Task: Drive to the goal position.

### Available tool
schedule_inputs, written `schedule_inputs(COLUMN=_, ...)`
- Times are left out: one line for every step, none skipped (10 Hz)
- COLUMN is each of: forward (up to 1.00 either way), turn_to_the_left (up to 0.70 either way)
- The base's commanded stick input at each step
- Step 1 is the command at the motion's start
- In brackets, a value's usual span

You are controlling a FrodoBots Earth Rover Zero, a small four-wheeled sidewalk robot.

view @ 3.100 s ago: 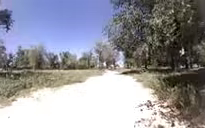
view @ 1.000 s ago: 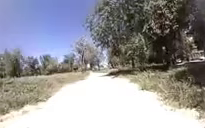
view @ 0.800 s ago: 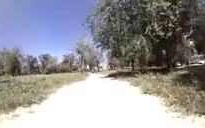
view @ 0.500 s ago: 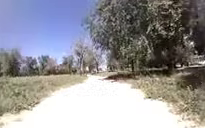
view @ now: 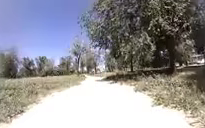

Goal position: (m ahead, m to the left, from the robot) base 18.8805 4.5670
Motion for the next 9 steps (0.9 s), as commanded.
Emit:
schedule_inputs(forward=0.85, turn_to_the_left=0.00)
schedule_inputs(forward=0.85, turn_to_the_left=0.00)
schedule_inputs(forward=0.85, turn_to_the_left=0.00)
schedule_inputs(forward=0.85, turn_to_the_left=0.00)
schedule_inputs(forward=0.85, turn_to_the_left=0.00)
schedule_inputs(forward=0.85, turn_to_the_left=0.00)
schedule_inputs(forward=0.85, turn_to_the_left=0.00)
schedule_inputs(forward=0.85, turn_to_the_left=0.00)
schedule_inputs(forward=0.85, turn_to_the_left=0.00)
